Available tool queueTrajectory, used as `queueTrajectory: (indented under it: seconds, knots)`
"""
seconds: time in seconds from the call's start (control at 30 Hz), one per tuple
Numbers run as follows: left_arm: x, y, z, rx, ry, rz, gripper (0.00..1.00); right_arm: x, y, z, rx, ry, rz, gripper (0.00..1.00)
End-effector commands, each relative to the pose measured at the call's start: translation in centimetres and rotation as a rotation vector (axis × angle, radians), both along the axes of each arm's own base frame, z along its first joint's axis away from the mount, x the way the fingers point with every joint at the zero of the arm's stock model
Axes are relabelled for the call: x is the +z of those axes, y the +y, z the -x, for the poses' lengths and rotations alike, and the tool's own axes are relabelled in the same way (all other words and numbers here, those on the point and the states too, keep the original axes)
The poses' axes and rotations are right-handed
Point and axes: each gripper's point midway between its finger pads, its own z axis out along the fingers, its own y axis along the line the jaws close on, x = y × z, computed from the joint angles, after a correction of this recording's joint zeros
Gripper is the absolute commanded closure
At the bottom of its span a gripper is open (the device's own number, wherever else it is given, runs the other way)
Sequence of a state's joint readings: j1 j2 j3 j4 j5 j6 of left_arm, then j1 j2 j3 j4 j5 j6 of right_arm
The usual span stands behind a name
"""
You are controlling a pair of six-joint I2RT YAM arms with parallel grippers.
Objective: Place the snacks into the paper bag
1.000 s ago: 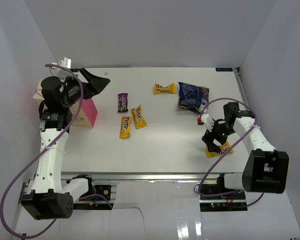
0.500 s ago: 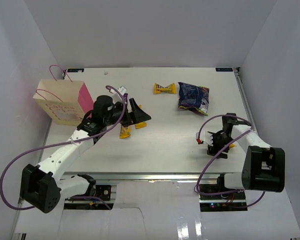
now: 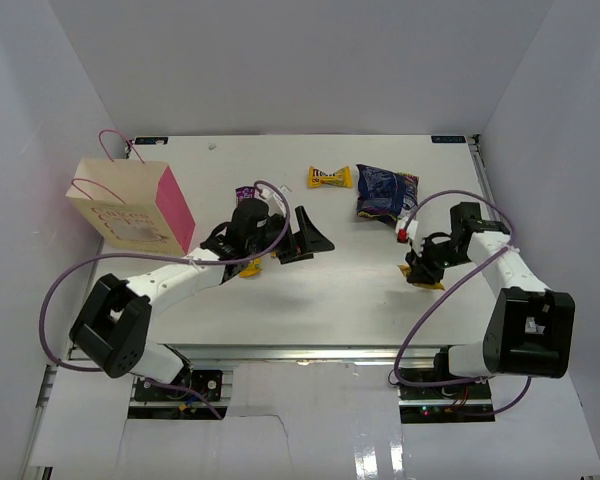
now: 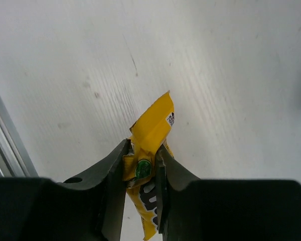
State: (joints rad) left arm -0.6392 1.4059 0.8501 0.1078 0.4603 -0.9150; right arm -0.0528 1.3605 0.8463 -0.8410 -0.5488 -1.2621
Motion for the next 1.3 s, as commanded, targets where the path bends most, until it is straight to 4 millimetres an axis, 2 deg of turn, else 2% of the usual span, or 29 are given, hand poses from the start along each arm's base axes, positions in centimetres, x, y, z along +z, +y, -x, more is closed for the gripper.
queueTrajectory:
  seconds: [0.0, 0.03, 0.1, 0.13, 0.2, 0.23, 0.33, 0.43, 0.5, 0.57, 0.6, 0.67, 0.7, 0.73, 0.77, 0.8, 0.83, 0.87, 0.9, 0.93, 0.97, 1.0, 1.03, 1.07, 1.1, 1.13, 1.17, 1.23, 1.27]
  knots:
    - [2.2, -2.3, -1.1, -0.027, -0.03, 0.066, 0.03, 5.2, 4.9, -0.2, -0.07, 0.097, -0.335, 0.85]
    - [2.2, -2.8, -1.1, -0.046, -0.04, 0.064, 0.03, 7.0, 6.3, -0.6, -0.061, 0.105, -0.438, 0.85]
    - [2.2, -4.2, -1.1, -0.101, -0.067, 0.073, 0.03, 8.5, 7.5, -0.5, -0.086, 0.186, -0.546, 0.87]
    - [2.2, -4.6, -1.1, -0.13, -0.11, 0.066, 0.03, 9.9, 8.4, -0.6, -0.073, 0.206, -0.627, 0.87]
    - [2.3, -5.4, -0.9, -0.176, -0.161, 0.064, 0.03, 11.9, 9.1, -1.5, -0.084, 0.242, -0.693, 0.87]
    - [2.8, -5.7, -0.9, -0.203, -0.226, 0.058, 0.03, 13.0, 9.4, -2.6, -0.081, 0.241, -0.728, 0.89]
    - [3.4, -6.0, -0.6, -0.235, -0.35, 0.04, 0.02, 14.7, 10.0, -4.5, -0.124, 0.31, -0.79, 0.9]
    - [3.2, -6.2, -0.5, -0.244, -0.4, 0.023, 0.02, 16.6, 10.8, -6.3, -0.136, 0.348, -0.831, 0.92]
    - [3.2, -6.2, -0.3, -0.251, -0.417, 0.016, 0.02, 17.6, 12.3, -6.7, -0.096, 0.335, -0.826, 0.92]
    - [3.5, -5.2, 0.3, -0.249, -0.465, 0.002, 0.02, 18.4, 14.1, -7.9, -0.07, 0.273, -0.791, 0.92]
    - [3.8, -4.6, 0.6, -0.241, -0.485, -0.005, 0.02, 19.8, 14.8, -9.0, -0.051, 0.21, -0.781, 0.92]
    - [3.9, -2.1, 1.6, -0.184, -0.523, -0.044, 0.02, 21.0, 16.8, -11.1, -0.041, 0.132, -0.758, 0.91]
    - [3.7, -1.1, 2.1, -0.173, -0.547, -0.067, 0.02, 22.2, 17.7, -13.1, -0.04, 0.078, -0.753, 0.91]
    - [2.8, 0.3, 2.2, -0.128, -0.527, -0.12, 0.02, 23.1, 18.6, -14.0, -0.034, 0.048, -0.75, 0.91]
    - [2.8, 1.9, 3.2, -0.098, -0.536, -0.134, 0.02, 23.7, 20.3, -14.4, -0.011, 0.039, -0.749, 0.91]
    - [2.6, 2.8, 3.6, -0.076, -0.531, -0.147, 0.02, 23.1, 21.5, -15.6, -0.006, 0.044, -0.744, 0.91]
    - [2.3, 3.6, 4.1, -0.057, -0.515, -0.158, 0.02, 25.8, 22.6, -16.8, 0.011, -0.039, -0.754, 0.91]
    - [1.5, 4.8, 4.2, -0.012, -0.483, -0.196, 0.02, 26.4, 24.5, -16.9, 0.04, -0.054, -0.754, 0.91]
    - [1.8, 5.7, 4.9, 0.014, -0.487, -0.184, 0.02, 25.7, 25.7, -18.1, 0.041, -0.054, -0.749, 0.91]
    - [1.3, 6.4, 5.3, 0.043, -0.447, -0.19, 0.02, 26.3, 26.8, -18.4, 0.052, -0.068, -0.758, 0.91]
    - [0.4, 7.6, 5.1, 0.103, -0.414, -0.232, 0.02, 29.0, 28.8, -18.1, 0.102, -0.119, -0.791, 0.91]
    - [0.6, 8.6, 5.4, 0.142, -0.403, -0.23, 0.02, 28.6, 30.2, -18.7, 0.091, -0.09, -0.804, 0.91]
    - [0.0, 9.5, 5.4, 0.188, -0.366, -0.251, 0.03, 31.1, 32.3, -18.3, 0.134, -0.154, -0.851, 0.91]
    - [-0.1, 9.8, 5.8, 0.194, -0.35, -0.241, 0.03, 31.8, 33.4, -18.2, 0.146, -0.167, -0.878, 0.91]
    - [-0.4, 10.8, 5.4, 0.264, -0.33, -0.26, 0.04, 31.9, 34.8, -18.1, 0.127, -0.135, -0.907, 0.91]
    - [-1.0, 11.8, 5.9, 0.308, -0.273, -0.257, 0.04, 33.7, 35.9, -18.6, 0.126, -0.208, -0.961, 0.91]
    - [-1.4, 12.3, 6.1, 0.341, -0.242, -0.259, 0.04, 34.8, 37.8, -17.4, 0.156, -0.226, -1.004, 0.91]
    - [-2.6, 13.7, 6.5, 0.412, -0.175, -0.267, 0.04, 35.5, 40.1, -17.5, 0.125, -0.232, -1.069, 0.89]
    - [-3.6, 14.2, 7.1, 0.444, -0.1, -0.266, 0.05, 37.1, 42.0, -16.0, 0.166, -0.27, -1.131, 0.89]
